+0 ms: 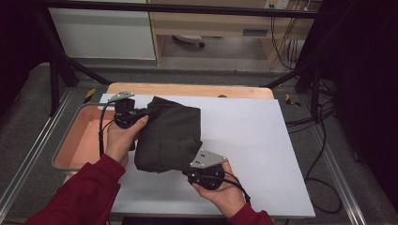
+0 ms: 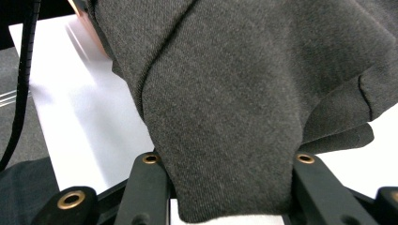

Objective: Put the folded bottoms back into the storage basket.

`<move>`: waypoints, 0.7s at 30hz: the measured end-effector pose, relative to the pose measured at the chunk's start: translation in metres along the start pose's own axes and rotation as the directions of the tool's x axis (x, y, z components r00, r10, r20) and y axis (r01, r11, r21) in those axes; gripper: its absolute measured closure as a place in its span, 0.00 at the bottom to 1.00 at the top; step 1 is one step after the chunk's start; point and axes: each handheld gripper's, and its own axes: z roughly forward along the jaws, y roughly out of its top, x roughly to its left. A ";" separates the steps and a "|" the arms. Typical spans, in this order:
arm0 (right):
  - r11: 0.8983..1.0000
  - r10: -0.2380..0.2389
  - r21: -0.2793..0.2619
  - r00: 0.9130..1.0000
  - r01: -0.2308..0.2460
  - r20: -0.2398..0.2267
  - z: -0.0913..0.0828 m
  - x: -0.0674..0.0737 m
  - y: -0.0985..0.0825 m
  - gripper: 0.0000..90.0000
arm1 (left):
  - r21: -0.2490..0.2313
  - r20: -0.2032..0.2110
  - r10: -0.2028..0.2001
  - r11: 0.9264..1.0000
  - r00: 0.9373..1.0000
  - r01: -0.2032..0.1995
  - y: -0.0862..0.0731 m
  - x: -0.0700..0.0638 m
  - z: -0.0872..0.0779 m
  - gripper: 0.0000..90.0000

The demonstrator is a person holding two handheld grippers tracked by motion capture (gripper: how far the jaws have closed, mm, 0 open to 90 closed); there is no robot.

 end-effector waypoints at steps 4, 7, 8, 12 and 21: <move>1.000 -0.007 -0.012 1.000 0.007 -0.009 0.004 0.001 0.011 0.72 | -0.019 -0.005 -0.007 1.000 1.000 0.007 0.008 0.004 -0.009 0.92; 0.999 -0.018 -0.029 1.000 0.017 -0.016 0.004 0.002 0.022 0.72 | -0.030 -0.009 -0.002 1.000 1.000 0.002 0.015 0.007 -0.016 0.92; 0.999 -0.020 -0.031 1.000 0.019 -0.018 0.005 0.002 0.025 0.72 | -0.032 -0.012 -0.002 0.999 1.000 0.001 0.018 0.008 -0.019 0.92; 0.999 -0.025 -0.035 0.999 0.024 -0.030 0.012 0.002 0.037 0.72 | -0.035 -0.032 0.013 0.999 0.999 -0.014 0.027 0.013 -0.027 0.92; 0.999 -0.039 -0.032 0.997 0.037 -0.062 0.028 0.005 0.055 0.72 | -0.045 -0.056 -0.032 0.999 0.998 0.029 0.033 0.034 -0.042 0.92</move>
